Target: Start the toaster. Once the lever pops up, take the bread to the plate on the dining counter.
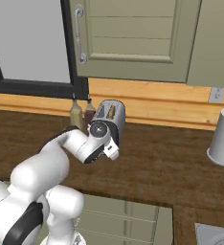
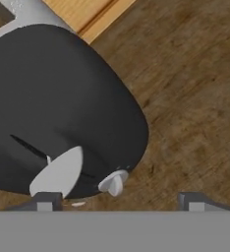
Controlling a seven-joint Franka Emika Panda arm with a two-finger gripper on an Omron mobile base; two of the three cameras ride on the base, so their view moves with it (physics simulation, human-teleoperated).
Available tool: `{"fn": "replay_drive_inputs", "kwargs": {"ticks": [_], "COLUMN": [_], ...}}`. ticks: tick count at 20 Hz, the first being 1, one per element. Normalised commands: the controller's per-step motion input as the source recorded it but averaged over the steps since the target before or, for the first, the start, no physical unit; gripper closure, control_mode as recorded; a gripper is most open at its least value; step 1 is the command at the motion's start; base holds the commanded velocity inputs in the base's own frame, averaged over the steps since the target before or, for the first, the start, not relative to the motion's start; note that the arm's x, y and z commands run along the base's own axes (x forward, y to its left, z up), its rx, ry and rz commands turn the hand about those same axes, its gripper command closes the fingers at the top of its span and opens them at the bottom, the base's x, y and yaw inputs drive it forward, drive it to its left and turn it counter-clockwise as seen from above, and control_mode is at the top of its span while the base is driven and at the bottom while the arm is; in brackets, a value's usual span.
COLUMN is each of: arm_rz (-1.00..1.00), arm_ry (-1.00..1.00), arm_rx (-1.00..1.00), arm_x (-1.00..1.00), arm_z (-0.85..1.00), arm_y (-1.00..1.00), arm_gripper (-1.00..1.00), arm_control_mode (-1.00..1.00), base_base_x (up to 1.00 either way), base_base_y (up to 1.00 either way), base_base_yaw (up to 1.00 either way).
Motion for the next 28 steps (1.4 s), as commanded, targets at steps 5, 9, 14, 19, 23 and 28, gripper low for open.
{"fn": "replay_drive_inputs", "kwargs": {"ticks": [5,9,14,19,23,28], "arm_rz": [0.0,0.0,0.0,0.0,0.0,0.0], "arm_ry": [0.0,0.02,0.06,0.03,0.0,-0.02], "arm_rx": [0.0,0.0,0.0,0.0,-0.02,-0.03], "arm_x": [0.07,0.15,0.04,0.0,-0.29,-0.54], "arm_z": [-0.19,-0.35,-0.56,-0.2,0.76,1.0], "arm_y": [0.0,0.0,0.0,0.0,0.0,0.0], "arm_gripper": [-1.0,-1.0,-1.0,-1.0,-1.0,-1.0], "arm_control_mode": [-1.0,-1.0,-1.0,-1.0,-1.0,-1.0], "base_base_x": [0.0,0.0,0.0,0.0,0.0,0.0], "base_base_y": [0.0,0.0,0.0,0.0,0.0,0.0], "base_base_yaw": [0.0,0.0,0.0,0.0,0.0,0.0]}}
